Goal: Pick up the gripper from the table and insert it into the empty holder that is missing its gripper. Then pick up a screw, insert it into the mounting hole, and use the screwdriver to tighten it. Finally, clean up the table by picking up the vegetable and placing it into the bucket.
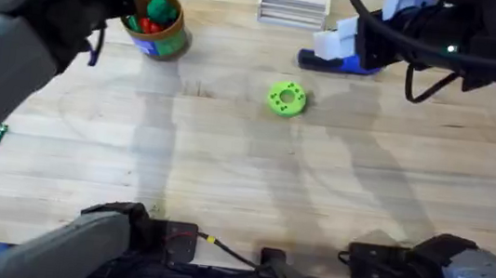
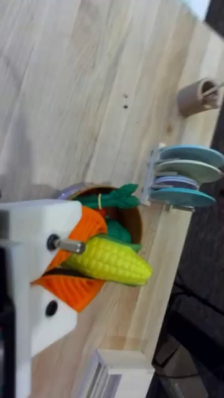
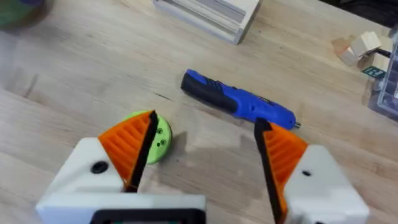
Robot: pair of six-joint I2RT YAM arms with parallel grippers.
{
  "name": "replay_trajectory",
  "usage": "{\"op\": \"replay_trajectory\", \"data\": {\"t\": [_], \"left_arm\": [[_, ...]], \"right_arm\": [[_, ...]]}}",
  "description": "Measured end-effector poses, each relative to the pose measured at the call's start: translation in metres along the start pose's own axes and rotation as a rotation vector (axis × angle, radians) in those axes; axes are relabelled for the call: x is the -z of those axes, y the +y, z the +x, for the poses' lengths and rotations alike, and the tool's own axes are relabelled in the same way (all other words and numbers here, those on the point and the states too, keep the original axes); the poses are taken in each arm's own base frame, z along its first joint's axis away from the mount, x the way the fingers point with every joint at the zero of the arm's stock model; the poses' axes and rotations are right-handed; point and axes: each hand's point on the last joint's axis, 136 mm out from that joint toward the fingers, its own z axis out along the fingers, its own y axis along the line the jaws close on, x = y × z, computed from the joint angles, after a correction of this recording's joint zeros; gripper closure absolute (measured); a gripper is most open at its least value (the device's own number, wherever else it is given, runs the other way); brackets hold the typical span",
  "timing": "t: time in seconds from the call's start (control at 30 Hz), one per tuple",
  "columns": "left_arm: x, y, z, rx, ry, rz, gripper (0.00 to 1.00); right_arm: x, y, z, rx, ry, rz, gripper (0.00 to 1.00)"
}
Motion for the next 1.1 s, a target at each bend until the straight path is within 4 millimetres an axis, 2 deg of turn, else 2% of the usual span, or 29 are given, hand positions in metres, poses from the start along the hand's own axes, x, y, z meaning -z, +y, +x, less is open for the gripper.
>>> {"op": "replay_trajectory", "data": {"t": [0.17, 0.3, 0.33, 0.47, 0.53, 0.57, 0.6, 0.73, 0.9, 1.0, 1.1], "left_arm": [[-0.035, 0.000, 0.018, 0.117, 0.043, -0.004, 0.976], [-0.046, -0.003, 0.024, 0.173, 0.055, 0.015, 0.971], [-0.046, -0.004, 0.024, 0.177, 0.056, 0.018, 0.933], [-0.047, -0.006, 0.025, 0.200, 0.063, 0.031, 0.476], [-0.046, -0.006, 0.026, 0.203, 0.066, 0.032, 0.154], [-0.046, -0.006, 0.026, 0.209, 0.067, 0.032, 0.049], [-0.046, -0.006, 0.026, 0.210, 0.067, 0.032, 0.019], [-0.046, -0.010, 0.027, 0.196, 0.072, 0.053, 0.007], [-0.038, -0.024, 0.028, 0.093, 0.089, 0.137, 0.006], [-0.021, -0.036, 0.019, 0.000, 0.064, 0.183, 0.005], [0.007, -0.056, 0.010, -0.127, 0.030, 0.238, 0.005]], "right_arm": [[0.000, 0.000, 0.000, 0.000, 0.000, 0.000, 0.010], [0.000, 0.000, 0.000, 0.000, 0.000, 0.000, 0.010], [0.000, 0.000, 0.000, 0.000, 0.000, 0.000, 0.010], [0.000, 0.000, 0.000, 0.000, 0.000, 0.000, 0.009], [0.000, 0.000, 0.000, 0.000, 0.000, 0.000, 0.009], [0.000, 0.000, 0.000, 0.000, 0.000, 0.000, 0.009], [0.000, 0.000, 0.000, 0.000, 0.001, 0.000, 0.009], [0.000, 0.000, 0.000, 0.000, 0.000, 0.000, 0.009], [0.000, 0.000, 0.000, 0.000, 0.000, 0.000, 0.009], [0.000, 0.000, 0.000, 0.000, 0.001, 0.000, 0.009], [0.000, 0.000, 0.002, 0.001, 0.009, 0.000, 0.009]]}}
